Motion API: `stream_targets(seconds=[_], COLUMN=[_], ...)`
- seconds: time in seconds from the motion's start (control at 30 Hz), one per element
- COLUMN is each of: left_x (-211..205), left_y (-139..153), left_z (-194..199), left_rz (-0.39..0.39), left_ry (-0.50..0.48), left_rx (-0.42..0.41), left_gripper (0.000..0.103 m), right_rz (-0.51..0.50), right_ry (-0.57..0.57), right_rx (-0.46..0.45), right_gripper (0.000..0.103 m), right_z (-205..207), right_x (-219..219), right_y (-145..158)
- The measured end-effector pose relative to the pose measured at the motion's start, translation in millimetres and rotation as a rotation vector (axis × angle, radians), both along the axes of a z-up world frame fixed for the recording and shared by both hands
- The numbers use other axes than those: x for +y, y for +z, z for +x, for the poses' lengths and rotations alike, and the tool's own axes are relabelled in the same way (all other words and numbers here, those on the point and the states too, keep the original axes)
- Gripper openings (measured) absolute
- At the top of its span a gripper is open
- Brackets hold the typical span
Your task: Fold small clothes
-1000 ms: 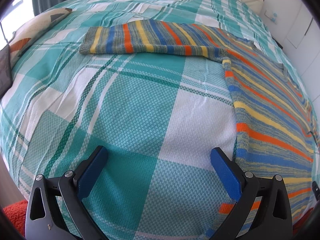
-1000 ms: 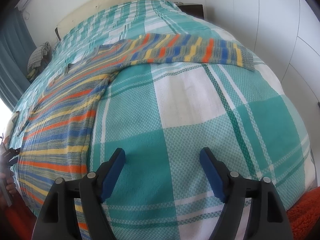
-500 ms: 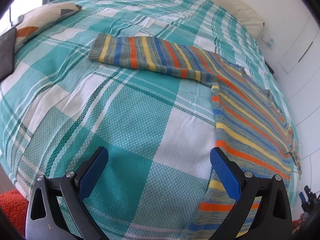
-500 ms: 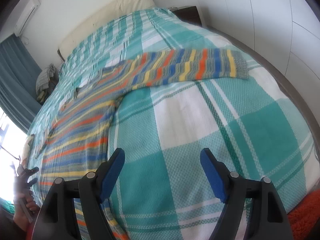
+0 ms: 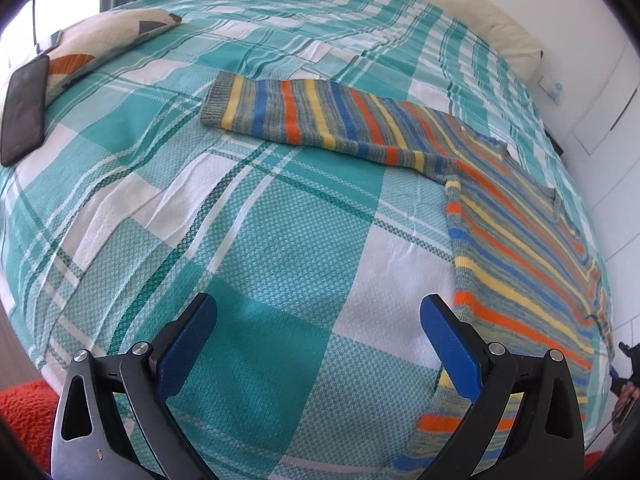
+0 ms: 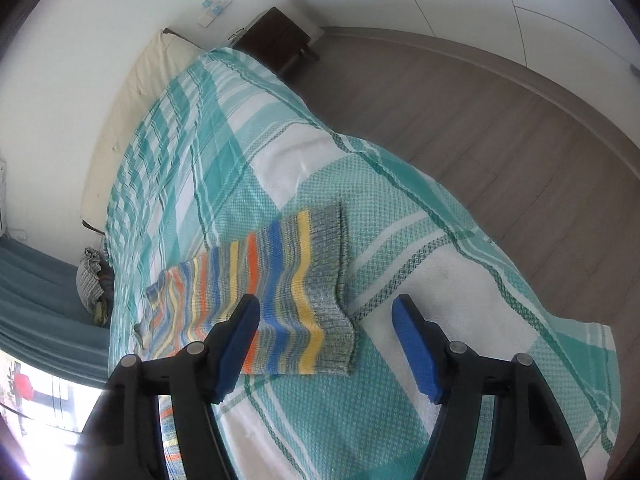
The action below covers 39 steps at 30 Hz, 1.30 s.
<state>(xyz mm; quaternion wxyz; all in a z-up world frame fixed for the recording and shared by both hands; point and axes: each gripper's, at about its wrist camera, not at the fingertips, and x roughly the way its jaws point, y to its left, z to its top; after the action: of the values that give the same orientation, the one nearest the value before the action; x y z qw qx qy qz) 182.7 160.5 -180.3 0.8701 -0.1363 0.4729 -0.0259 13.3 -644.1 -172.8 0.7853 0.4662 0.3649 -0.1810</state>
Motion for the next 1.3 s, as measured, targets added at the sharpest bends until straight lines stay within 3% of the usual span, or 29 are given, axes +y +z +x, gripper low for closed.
stream_targets(seconds=[0.07,0.13,0.2,0.27,0.37,0.43,0.57,0.7,0.73,0.77,0.8,0.83,0.97,1.13,1.23,1.27,1.3], left_x=[0,-1,-3,-5,-5,-4,-4,-3,-3,-2,-1,0,1,-2,-7,-8,-9], left_y=[-2,-3,-4,-3,-3,-2,-2,-3,-3,-3,-4,-3,-3,-6,-8,-8,-8], left_z=[1,1,2,1,2,4,8,7,7,6,6,5,5,9,9,8,8], left_rz=[-0.001,0.007,0.02,0.024,0.012,-0.009,-0.027,-0.027,-0.026,-0.028,-0.031,-0.034,-0.04,-0.026,0.003,0.012,0.019], left_ry=[0.004,0.003,-0.002,-0.007,-0.012,-0.012,-0.017,-0.017,-0.016,-0.014,-0.013,-0.013,-0.02,-0.028,-0.034,-0.037,-0.039], left_rx=[0.007,0.012,0.014,0.015,0.015,0.015,0.02,0.022,0.025,0.027,0.028,0.027,0.027,0.033,0.036,0.035,0.035], left_gripper=[0.102,0.102,0.102,0.102,0.102,0.102,0.102,0.102,0.102,0.102,0.102,0.102,0.102,0.102,0.102,0.102,0.102], right_rz=[-0.014,-0.018,-0.064,-0.141,-0.344,-0.408,-0.402,-0.347,-0.323,-0.289,-0.253,-0.233,-0.22,-0.14,-0.096,-0.157,-0.236], right_ry=[0.026,0.09,0.148,0.171,0.194,0.273,0.502,0.7,0.743,0.79,0.827,0.84,0.783,0.713,0.714,0.701,0.67], right_rx=[0.003,0.038,0.114,0.177,0.231,0.163,-0.038,-0.16,-0.188,-0.196,-0.178,-0.164,-0.153,-0.047,0.111,0.198,0.28], right_gripper=[0.064,0.049,0.003,0.002,0.002,0.002,0.002,0.003,0.008,0.026,0.059,0.067,0.067,0.059,0.057,0.051,0.034], right_z=[8,20,32,39,58,80,140,206,220,238,251,257,260,251,245,241,236], right_x=[-2,-1,4,8,37,70,160,257,276,293,305,312,301,261,246,241,234], right_y=[-1,-5,-6,3,45,83,152,174,172,164,156,147,133,96,43,27,15])
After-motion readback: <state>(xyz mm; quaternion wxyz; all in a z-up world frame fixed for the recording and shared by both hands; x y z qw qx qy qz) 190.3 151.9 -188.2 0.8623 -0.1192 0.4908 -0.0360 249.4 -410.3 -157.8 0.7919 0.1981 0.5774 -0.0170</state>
